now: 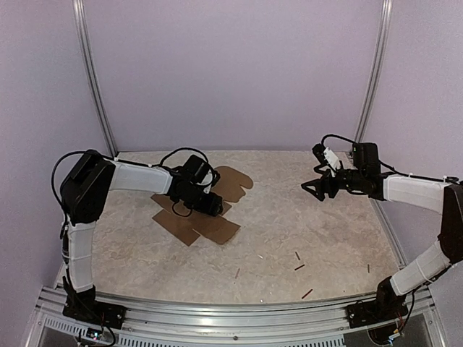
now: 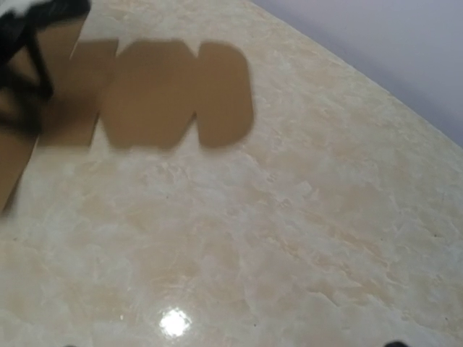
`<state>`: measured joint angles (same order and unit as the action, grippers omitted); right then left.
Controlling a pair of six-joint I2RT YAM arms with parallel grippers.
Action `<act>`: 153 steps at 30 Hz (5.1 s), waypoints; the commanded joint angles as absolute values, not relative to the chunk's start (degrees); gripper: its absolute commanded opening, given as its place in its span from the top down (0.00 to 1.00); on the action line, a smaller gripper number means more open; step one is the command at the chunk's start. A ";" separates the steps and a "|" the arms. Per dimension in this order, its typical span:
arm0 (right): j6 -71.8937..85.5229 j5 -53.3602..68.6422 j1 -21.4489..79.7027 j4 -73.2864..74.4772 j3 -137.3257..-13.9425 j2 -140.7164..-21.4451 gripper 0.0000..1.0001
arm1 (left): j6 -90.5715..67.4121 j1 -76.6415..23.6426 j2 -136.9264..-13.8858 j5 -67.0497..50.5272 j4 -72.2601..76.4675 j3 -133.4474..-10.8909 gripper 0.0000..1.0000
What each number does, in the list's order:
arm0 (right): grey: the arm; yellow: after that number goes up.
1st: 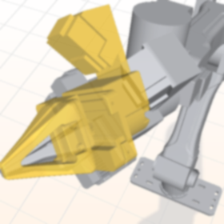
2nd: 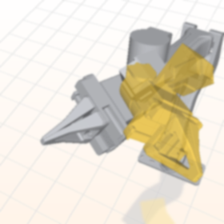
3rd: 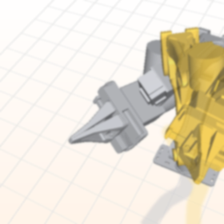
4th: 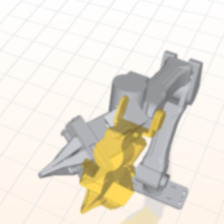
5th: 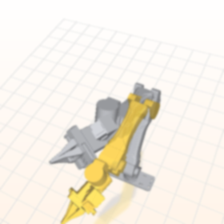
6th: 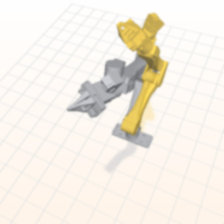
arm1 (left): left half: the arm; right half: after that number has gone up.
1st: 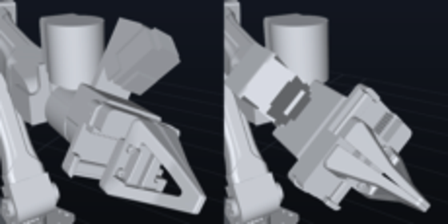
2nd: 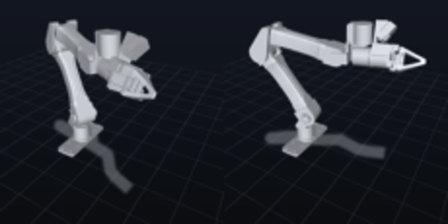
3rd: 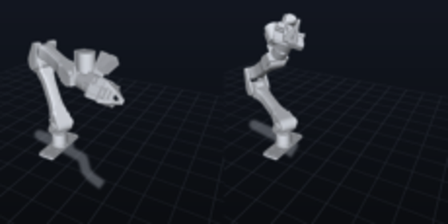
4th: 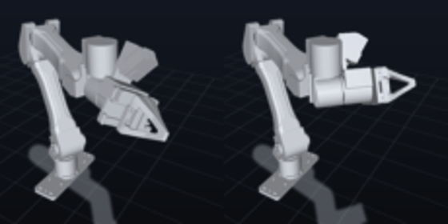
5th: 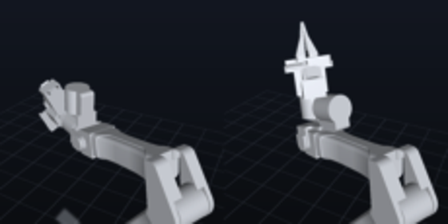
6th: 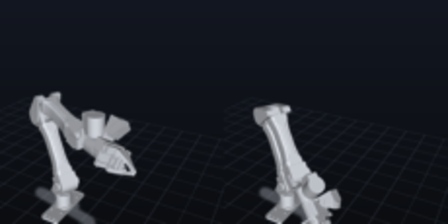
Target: Fold the paper box
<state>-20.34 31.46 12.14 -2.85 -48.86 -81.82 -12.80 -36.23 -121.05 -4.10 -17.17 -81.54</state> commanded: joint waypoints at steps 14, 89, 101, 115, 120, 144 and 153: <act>-23.10 33.77 14.16 2.13 -51.71 -86.26 0.12 | -4.32 -45.42 -94.59 -15.28 -7.96 -61.37 0.17; -45.09 13.32 56.02 14.53 -50.04 -87.76 0.20 | -48.07 -21.88 -89.77 -17.80 -6.17 -41.17 0.17; -51.67 -13.79 75.16 -4.94 -41.09 -92.31 0.33 | -48.64 -21.24 -91.28 -16.98 -5.35 -41.06 0.19; -59.36 -22.70 80.78 -16.13 -34.16 -98.20 0.45 | -48.28 -20.88 -91.64 -18.01 -5.25 -42.66 0.20; -61.73 -29.32 80.82 -25.25 -34.90 -103.71 0.67 | -48.22 -20.75 -92.78 -18.96 -4.11 -42.42 0.20; -61.70 -40.65 80.95 -38.70 -38.28 -101.16 1.00 | -58.58 -18.15 -96.68 -26.36 11.51 -36.62 0.18; -62.01 -42.19 80.82 -40.61 -38.36 -101.07 1.00 | -60.45 -18.02 -90.95 -22.93 4.51 -34.21 0.19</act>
<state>-62.92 -40.82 80.47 -38.52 -37.56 -102.48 -59.09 -18.31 -93.97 -25.30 12.10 -37.34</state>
